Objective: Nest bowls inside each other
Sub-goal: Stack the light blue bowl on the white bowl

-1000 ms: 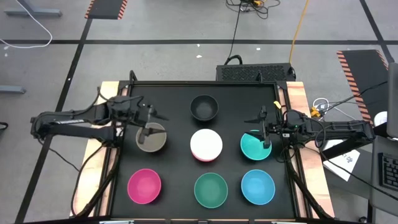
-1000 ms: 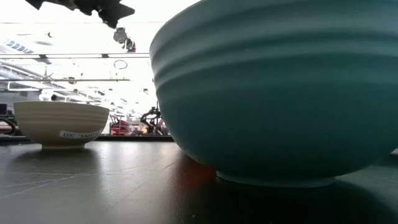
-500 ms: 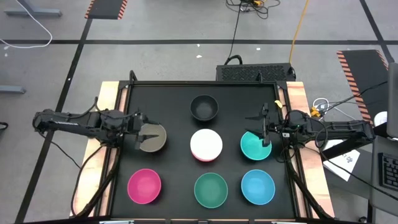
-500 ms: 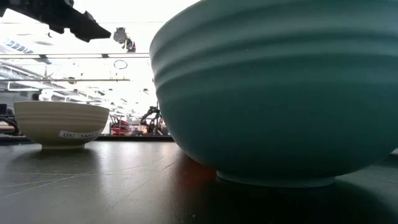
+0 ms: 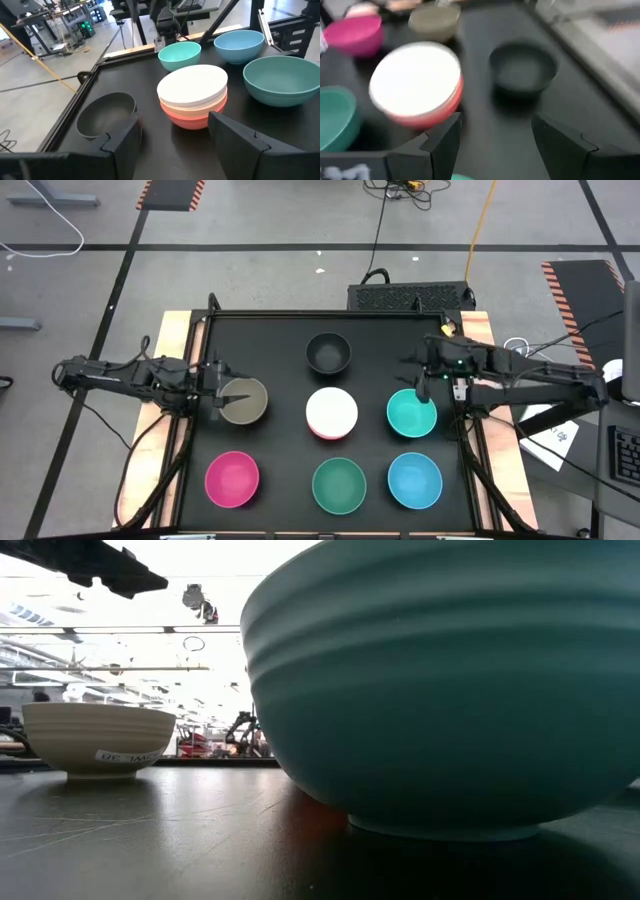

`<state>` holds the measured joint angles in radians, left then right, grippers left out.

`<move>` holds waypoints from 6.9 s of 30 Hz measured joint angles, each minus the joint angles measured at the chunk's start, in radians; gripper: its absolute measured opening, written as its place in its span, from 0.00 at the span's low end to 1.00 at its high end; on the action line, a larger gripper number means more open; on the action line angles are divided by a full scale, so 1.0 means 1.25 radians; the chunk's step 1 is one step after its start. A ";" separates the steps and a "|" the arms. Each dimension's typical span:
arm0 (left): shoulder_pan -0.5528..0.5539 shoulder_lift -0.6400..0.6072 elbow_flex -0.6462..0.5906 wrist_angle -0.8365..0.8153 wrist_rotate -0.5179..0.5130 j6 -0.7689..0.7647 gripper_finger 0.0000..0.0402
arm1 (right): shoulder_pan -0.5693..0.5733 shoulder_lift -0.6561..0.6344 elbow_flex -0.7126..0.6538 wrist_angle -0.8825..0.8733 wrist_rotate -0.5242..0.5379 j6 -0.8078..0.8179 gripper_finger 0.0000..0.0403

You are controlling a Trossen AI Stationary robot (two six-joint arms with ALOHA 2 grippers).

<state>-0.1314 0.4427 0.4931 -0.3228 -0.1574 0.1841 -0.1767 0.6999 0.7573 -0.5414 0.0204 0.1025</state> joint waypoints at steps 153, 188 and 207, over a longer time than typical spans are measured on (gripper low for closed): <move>-0.060 0.000 0.000 0.007 0.042 0.032 0.58 | -0.105 0.515 0.495 -0.498 -0.118 -0.065 0.00; -0.060 0.000 0.000 0.004 0.048 0.030 0.58 | 0.023 0.832 0.817 -0.480 -0.183 -0.101 0.00; -0.060 0.000 0.000 0.004 0.049 0.029 0.58 | -0.001 0.853 0.817 -0.418 -0.208 -0.119 0.00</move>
<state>-0.2062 0.4431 0.4931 -0.3176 -0.0956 0.2199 -0.1776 1.7664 1.7782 -1.0639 -0.2396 -0.0457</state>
